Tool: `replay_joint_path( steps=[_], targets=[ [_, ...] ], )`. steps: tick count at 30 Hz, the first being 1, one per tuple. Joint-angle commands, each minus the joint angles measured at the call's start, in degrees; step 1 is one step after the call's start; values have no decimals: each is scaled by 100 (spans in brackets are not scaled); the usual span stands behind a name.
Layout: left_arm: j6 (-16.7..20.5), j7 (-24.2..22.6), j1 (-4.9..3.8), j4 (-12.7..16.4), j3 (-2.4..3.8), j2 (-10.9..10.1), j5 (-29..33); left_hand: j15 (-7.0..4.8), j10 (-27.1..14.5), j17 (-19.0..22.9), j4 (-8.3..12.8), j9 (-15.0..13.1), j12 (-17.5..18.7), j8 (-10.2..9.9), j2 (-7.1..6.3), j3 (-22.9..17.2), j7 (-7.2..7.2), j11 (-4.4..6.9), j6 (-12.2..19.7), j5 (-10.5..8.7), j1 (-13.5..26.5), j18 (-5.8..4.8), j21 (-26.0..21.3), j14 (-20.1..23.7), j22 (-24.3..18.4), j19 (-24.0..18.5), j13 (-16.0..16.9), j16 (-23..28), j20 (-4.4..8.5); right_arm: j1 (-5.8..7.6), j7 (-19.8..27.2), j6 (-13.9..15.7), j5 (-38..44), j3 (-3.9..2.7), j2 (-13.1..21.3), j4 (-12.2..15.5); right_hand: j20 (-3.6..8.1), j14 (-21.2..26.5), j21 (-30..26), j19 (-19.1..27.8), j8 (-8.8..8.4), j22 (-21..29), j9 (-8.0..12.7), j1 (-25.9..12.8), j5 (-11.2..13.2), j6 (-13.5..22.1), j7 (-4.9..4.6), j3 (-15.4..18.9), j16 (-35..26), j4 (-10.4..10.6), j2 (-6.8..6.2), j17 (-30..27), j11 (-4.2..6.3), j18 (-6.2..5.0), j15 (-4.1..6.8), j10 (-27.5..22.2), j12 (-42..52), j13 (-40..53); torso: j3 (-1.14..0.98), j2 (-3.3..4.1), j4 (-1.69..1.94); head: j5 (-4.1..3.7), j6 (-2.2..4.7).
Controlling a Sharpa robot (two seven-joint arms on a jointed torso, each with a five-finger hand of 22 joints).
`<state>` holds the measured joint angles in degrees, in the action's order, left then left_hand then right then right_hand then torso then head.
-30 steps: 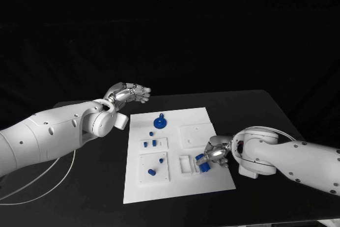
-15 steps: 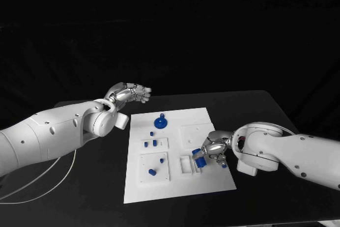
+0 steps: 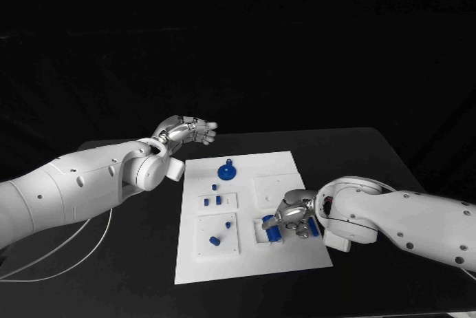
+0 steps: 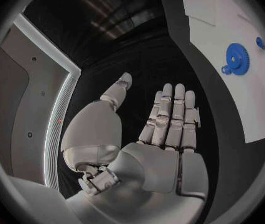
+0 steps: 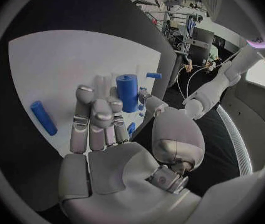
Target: Assemble the parts on the task board
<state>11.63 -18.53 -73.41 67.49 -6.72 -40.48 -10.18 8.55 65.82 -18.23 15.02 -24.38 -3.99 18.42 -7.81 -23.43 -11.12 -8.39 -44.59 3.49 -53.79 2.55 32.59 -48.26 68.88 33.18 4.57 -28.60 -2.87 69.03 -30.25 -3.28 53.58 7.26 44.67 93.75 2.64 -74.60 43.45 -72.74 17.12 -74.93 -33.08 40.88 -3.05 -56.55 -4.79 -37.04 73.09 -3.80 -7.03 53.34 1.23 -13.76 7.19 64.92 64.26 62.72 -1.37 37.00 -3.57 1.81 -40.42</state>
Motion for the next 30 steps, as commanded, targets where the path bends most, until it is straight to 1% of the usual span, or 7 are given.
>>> replay_joint_path(
  steps=[1,5,10,14,17,25,30],
  targets=[
    [-79,-23,-5,4,4,25,-8,10,-42,-10,-35,-2,-10,23,3,7,8,1,42,-12,63,99,-21,-41,8,31,-7,28,-2,1,-44,1,138,33,-41,-26,10,2,32,14,-38,-108,-3,-91,25,-87,-34,33,-17,50,-12,9,9,-124,33,38,-23,11,-13,3,2,24,-19],
    [-76,-20,-5,6,4,25,-8,11,-42,-13,-39,-2,-9,24,3,8,8,1,44,-13,69,99,-23,-40,9,31,-8,31,-2,0,-39,54,602,61,-64,-32,15,4,38,20,-41,-108,-6,-116,24,-84,-33,68,-16,49,-5,13,10,-124,34,37,-27,15,-14,0,-3,36,-24],
    [-54,-22,-5,3,4,25,-7,11,-50,-18,-44,-1,-6,23,-3,11,7,-1,52,-14,80,100,-28,-38,11,30,-11,37,-2,-3,-32,75,760,72,-97,-31,18,5,40,24,-43,-108,-7,-117,24,-82,-32,76,-17,42,-9,15,10,-124,34,36,-29,17,-15,-1,-12,55,-28],
    [-59,-21,-5,2,4,30,-7,11,-54,-21,-46,0,-5,22,-5,11,6,-2,58,-14,84,100,-30,-37,12,29,-12,41,-2,-15,-14,113,758,74,-132,-51,19,7,40,27,-44,-108,-8,-124,24,-82,-32,85,-19,43,-13,15,10,-124,35,35,-31,18,-18,-1,-12,61,-22],
    [-64,-15,-5,-3,4,23,-7,12,-55,-23,-48,0,-4,21,-6,11,5,-3,61,-15,87,101,-32,-36,13,29,-13,43,-2,-18,-9,116,669,74,-152,-45,22,12,44,38,-48,-103,-13,-198,25,-82,-32,146,-23,79,-9,21,11,-124,35,34,-40,23,-18,0,-9,64,-22],
    [-62,-4,-5,-7,4,17,-7,12,-58,-27,-55,0,-4,22,-8,12,4,-4,65,-17,97,101,-36,-35,15,29,-14,48,-2,-19,-9,75,580,74,-203,-21,38,18,59,58,-56,-102,-25,-273,24,-80,-27,294,-24,53,2,36,16,-124,41,34,-50,39,-12,0,-8,99,-34],
    [-68,3,-5,-4,4,13,-7,13,-60,-30,-59,0,-3,23,-9,12,3,-5,66,-17,103,101,-38,-34,16,29,-15,52,-3,-19,-33,-3,561,74,-219,-34,46,25,64,78,-65,-99,-33,-334,24,-73,-26,440,-28,-2,-43,45,17,-124,43,27,-60,49,-7,-1,-8,108,-38]
  ],
)
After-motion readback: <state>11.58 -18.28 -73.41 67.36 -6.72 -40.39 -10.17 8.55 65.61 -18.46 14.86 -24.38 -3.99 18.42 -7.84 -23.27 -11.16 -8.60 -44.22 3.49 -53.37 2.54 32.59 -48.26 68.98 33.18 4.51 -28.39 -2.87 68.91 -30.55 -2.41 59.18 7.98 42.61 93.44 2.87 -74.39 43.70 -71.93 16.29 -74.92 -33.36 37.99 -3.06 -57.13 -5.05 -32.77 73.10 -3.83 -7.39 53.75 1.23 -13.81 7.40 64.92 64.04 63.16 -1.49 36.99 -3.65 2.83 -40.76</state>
